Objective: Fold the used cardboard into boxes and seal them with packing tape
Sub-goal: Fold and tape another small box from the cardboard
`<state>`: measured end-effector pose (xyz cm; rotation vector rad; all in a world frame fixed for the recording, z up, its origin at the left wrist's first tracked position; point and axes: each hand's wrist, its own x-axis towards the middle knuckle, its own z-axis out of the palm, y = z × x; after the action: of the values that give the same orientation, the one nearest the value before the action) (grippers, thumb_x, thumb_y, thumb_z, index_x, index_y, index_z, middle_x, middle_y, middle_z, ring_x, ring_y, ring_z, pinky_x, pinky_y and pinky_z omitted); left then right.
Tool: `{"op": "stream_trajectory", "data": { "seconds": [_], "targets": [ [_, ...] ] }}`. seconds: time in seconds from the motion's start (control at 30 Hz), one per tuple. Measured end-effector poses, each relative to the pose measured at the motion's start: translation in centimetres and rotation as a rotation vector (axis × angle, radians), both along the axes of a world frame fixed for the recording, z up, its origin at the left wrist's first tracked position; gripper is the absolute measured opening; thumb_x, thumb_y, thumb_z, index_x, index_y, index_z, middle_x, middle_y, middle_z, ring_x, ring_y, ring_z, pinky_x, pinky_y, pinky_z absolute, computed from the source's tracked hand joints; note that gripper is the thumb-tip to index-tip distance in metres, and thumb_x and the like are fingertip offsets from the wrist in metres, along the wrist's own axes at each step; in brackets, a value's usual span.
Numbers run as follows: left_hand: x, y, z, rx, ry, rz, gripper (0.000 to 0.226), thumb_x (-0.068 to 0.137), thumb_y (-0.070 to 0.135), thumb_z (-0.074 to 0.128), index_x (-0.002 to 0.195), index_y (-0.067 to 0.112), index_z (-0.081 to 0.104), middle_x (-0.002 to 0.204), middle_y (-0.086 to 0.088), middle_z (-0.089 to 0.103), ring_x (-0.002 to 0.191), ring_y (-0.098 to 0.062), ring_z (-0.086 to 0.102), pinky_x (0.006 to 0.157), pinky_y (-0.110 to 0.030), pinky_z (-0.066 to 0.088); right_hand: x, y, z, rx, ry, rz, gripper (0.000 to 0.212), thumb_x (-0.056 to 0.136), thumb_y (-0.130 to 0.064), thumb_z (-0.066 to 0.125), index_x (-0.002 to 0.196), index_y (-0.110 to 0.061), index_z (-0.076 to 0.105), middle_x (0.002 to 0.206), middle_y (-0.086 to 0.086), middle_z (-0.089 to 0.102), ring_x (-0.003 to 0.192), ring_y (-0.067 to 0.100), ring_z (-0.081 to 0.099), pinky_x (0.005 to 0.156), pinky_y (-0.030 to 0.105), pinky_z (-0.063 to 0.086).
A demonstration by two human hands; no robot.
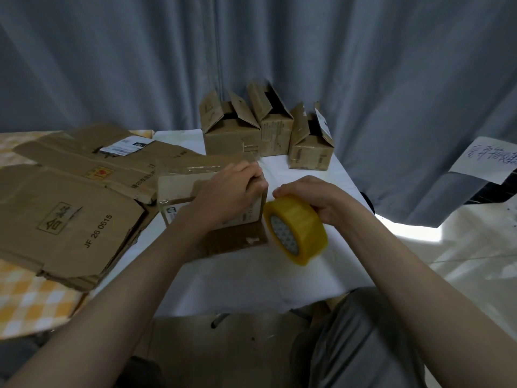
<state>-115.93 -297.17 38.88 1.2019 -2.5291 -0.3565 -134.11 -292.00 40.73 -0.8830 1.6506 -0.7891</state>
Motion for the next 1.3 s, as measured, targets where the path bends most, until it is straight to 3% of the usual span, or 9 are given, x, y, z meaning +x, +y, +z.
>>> {"op": "stream_trajectory", "data": {
  "seconds": [0.1,0.27,0.4,0.53,0.67,0.77,0.87,1.0,1.3],
  "targets": [
    [-0.4,0.0,-0.1,-0.13,-0.051,0.054,0.033,0.1,0.049,0.041,0.111,0.022,0.056,0.116,0.003,0.053,0.108,-0.018,0.047,0.085,-0.037,0.04,-0.3,0.3,0.1,0.0,0.1,0.036,0.034,0.082,-0.023,0.079,0.11,-0.008,0.067,0.097,0.012,0.073,0.071,0.018,0.07,0.06,0.03,0.06],
    [-1.5,-0.4,-0.8,-0.245,-0.123,0.154,0.05,0.092,0.061,0.053,0.122,0.021,0.052,0.131,0.0,0.049,0.121,-0.025,0.043,0.096,-0.047,0.041,-1.8,2.3,-0.5,-0.095,-0.018,-0.043,0.006,0.086,-0.02,0.076,0.09,-0.015,0.077,0.084,0.0,0.075,0.066,0.011,0.072,0.05,0.022,0.056],
    [-1.8,-0.6,-1.0,-0.241,-0.025,0.161,0.043,0.082,0.057,0.067,0.107,0.025,0.052,0.123,0.002,0.05,0.114,-0.023,0.043,0.091,-0.044,0.038,-2.6,3.9,-1.1,-0.225,-0.105,-0.097,0.016,0.087,-0.022,0.075,0.101,-0.014,0.077,0.1,-0.001,0.076,0.095,0.015,0.069,0.074,0.026,0.059],
    [-1.7,-0.1,-1.0,-0.189,-0.027,0.149,0.059,0.073,0.054,0.078,0.118,0.027,0.05,0.13,0.003,0.046,0.117,-0.021,0.042,0.096,-0.042,0.038,-2.2,5.4,-1.8,-0.333,-0.148,-0.097,0.012,0.097,-0.025,0.063,0.101,-0.02,0.073,0.103,0.001,0.068,0.095,0.016,0.061,0.077,0.031,0.052],
    [-1.6,0.8,0.3,-0.143,0.274,0.023,0.039,0.086,0.053,0.066,0.115,0.027,0.067,0.127,0.006,0.05,0.116,-0.011,0.04,0.091,-0.031,0.039,-1.0,6.4,-2.3,-0.428,-0.129,-0.08,0.015,0.101,-0.029,0.056,0.103,-0.03,0.071,0.115,0.005,0.062,0.102,0.018,0.062,0.077,0.03,0.055],
    [-2.6,2.4,0.8,-0.117,0.214,-0.113,0.035,0.087,0.056,0.064,0.108,0.029,0.074,0.104,0.015,0.059,0.096,0.001,0.043,0.08,-0.015,0.032,-0.4,6.8,-2.5,-0.482,-0.099,-0.067,0.018,0.101,-0.029,0.056,0.109,-0.042,0.067,0.115,0.006,0.061,0.107,0.02,0.062,0.084,0.035,0.056],
    [-3.3,3.1,1.2,-0.013,0.234,-0.142,0.022,0.082,0.042,0.077,0.098,0.027,0.079,0.085,0.012,0.066,0.076,-0.001,0.052,0.065,-0.014,0.034,-0.3,7.0,-2.6,-0.511,-0.061,-0.077,0.016,0.1,-0.028,0.057,0.108,-0.04,0.065,0.111,0.003,0.062,0.105,0.018,0.063,0.081,0.033,0.056],
    [-4.0,4.0,2.0,0.01,0.26,-0.111,0.014,0.079,0.033,0.082,0.09,0.024,0.081,0.075,0.013,0.062,0.072,-0.003,0.056,0.061,-0.015,0.039,-0.4,7.3,-2.7,-0.521,-0.049,-0.099,0.014,0.1,-0.03,0.056,0.099,-0.038,0.067,0.111,-0.001,0.064,0.102,0.016,0.064,0.072,0.026,0.055],
    [-3.8,4.9,3.6,0.105,0.177,-0.032,0.006,0.082,0.019,0.08,0.088,0.021,0.078,0.077,0.012,0.067,0.069,0.001,0.058,0.057,-0.005,0.037,-0.7,7.5,-3.5,-0.482,-0.12,-0.101,0.022,0.093,-0.028,0.069,0.108,-0.043,0.064,0.107,-0.005,0.066,0.093,0.014,0.068,0.065,0.018,0.056]
  ]
}}
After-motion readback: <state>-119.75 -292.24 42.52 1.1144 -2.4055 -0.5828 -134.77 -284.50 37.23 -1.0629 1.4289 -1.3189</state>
